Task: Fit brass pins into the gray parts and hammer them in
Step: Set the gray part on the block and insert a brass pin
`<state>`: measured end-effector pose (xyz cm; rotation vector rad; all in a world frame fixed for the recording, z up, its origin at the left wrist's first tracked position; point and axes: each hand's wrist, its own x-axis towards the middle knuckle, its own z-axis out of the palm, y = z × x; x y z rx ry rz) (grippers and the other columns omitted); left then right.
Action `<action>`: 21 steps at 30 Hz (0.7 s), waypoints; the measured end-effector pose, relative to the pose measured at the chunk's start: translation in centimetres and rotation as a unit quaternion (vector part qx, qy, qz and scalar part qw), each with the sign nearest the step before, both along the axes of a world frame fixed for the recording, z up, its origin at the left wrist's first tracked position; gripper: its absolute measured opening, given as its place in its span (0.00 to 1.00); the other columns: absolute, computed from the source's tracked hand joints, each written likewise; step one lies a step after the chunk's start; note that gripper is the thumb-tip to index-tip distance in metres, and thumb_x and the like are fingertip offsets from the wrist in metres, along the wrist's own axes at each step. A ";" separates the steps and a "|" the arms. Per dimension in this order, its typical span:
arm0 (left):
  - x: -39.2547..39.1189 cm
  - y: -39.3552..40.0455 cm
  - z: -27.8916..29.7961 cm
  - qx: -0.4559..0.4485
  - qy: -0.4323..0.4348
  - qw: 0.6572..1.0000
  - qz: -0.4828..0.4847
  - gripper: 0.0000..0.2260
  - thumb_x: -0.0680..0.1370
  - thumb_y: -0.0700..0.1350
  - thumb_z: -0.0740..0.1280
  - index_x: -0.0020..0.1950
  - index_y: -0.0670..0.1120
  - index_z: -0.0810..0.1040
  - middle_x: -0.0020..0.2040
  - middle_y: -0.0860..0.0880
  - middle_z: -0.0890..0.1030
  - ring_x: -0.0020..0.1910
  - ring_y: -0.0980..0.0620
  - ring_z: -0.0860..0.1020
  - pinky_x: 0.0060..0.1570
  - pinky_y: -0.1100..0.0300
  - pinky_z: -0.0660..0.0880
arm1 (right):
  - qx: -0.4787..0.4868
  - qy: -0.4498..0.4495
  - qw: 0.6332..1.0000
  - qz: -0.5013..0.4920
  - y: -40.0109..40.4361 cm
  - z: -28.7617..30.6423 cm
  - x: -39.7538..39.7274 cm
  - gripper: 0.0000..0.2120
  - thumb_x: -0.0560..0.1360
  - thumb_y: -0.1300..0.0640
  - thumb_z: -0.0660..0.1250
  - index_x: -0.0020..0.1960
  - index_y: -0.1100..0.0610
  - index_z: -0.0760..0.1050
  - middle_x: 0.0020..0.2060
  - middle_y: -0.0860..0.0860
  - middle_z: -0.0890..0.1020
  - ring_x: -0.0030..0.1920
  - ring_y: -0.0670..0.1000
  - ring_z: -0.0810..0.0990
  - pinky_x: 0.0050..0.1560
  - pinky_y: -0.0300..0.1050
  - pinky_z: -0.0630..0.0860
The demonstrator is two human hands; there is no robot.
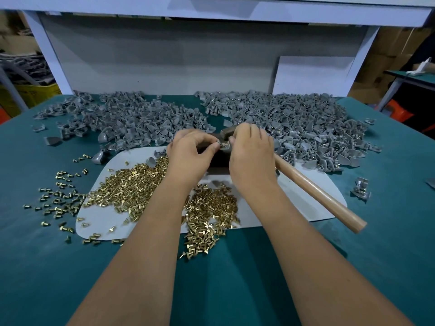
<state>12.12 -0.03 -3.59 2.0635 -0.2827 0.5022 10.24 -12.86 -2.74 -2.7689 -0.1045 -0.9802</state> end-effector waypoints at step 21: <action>-0.7 -1.8 0.4 0.009 -0.044 0.997 -0.069 0.07 0.77 0.36 0.68 0.49 0.47 0.82 0.49 0.51 0.82 0.53 0.51 0.80 0.57 0.48 0.77 | 0.125 0.046 0.991 0.015 0.8 0.7 -0.6 0.06 0.76 0.61 0.60 0.51 0.59 0.75 0.46 0.54 0.79 0.48 0.55 0.76 0.44 0.46 0.69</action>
